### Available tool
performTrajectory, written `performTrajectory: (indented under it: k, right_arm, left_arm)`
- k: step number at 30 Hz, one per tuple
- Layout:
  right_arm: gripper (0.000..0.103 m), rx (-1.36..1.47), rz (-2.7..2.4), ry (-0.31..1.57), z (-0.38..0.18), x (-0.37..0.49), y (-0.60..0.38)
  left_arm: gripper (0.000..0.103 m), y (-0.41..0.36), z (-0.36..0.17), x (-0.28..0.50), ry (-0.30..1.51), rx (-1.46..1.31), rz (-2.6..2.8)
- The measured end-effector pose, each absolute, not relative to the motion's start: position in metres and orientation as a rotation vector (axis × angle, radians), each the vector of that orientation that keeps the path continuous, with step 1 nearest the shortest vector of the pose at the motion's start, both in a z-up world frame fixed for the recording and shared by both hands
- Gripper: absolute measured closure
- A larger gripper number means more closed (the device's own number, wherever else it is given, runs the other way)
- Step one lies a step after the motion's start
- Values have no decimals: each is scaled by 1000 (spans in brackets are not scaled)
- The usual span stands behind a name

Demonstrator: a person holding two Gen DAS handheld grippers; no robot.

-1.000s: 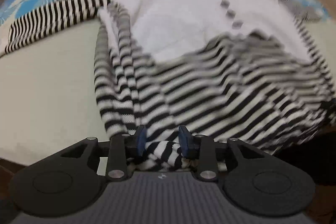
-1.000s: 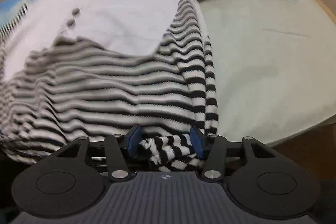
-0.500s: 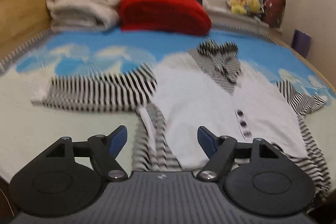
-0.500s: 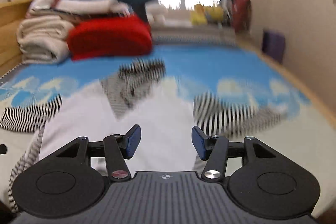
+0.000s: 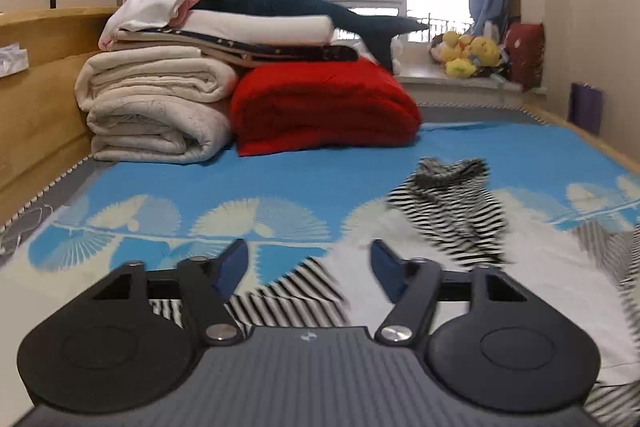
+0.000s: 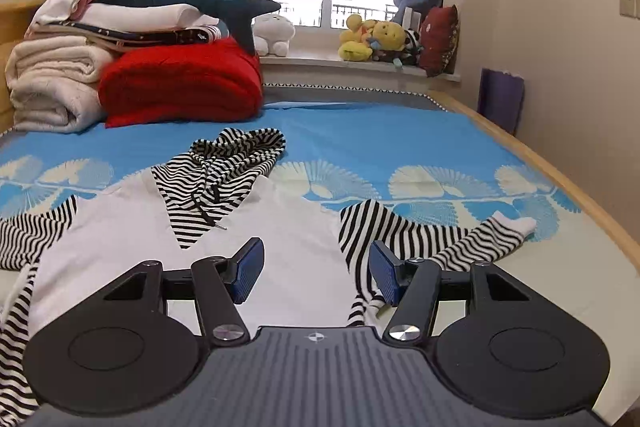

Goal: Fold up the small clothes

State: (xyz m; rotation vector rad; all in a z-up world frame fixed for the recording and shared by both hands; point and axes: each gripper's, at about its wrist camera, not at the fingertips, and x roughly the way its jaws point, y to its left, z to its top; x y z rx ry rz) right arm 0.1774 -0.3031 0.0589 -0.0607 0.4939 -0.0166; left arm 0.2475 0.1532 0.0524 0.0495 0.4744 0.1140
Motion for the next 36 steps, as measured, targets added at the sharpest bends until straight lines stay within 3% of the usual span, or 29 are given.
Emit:
performTrajectory:
  k: [1, 3, 8, 10, 13, 20, 21, 24, 31, 32, 33, 35, 36]
  right_arm:
    - [43, -53, -19, 497, 59, 178, -303]
    - [43, -29, -26, 513, 58, 182, -306]
    - [43, -22, -37, 536, 59, 189, -306]
    - [43, -37, -35, 537, 60, 193, -303]
    - [43, -54, -38, 545, 59, 199, -296]
    - [43, -81, -20, 588, 56, 206, -275]
    - [43, -86, -16, 592, 56, 206, -272]
    - [43, -115, 4, 601, 55, 204, -261]
    - [46, -161, 17, 598, 58, 199, -253]
    - [56, -160, 15, 598, 59, 198, -254]
    - [73, -154, 13, 601, 59, 198, -256]
    - [84, -136, 9, 614, 59, 199, -260]
    - [84, -127, 1, 615, 59, 199, -262]
  left_arm:
    - [69, 163, 42, 260, 487, 57, 121]
    - [86, 187, 12, 277, 517, 64, 165]
    - [83, 264, -51, 310, 712, -15, 397]
    - [62, 296, -64, 320, 764, -76, 487]
    - [51, 341, -82, 324, 828, -203, 608]
    - [49, 389, -104, 319, 900, -409, 776]
    - [51, 386, -103, 320, 895, -392, 787]
    - [96, 377, -98, 322, 869, -348, 811]
    - [99, 319, -36, 336, 640, -241, 690]
    - [100, 300, -21, 336, 597, -214, 633]
    - [100, 276, -5, 337, 549, -184, 563]
    - [100, 226, 24, 336, 476, -156, 396]
    - [100, 199, 36, 334, 456, -160, 295]
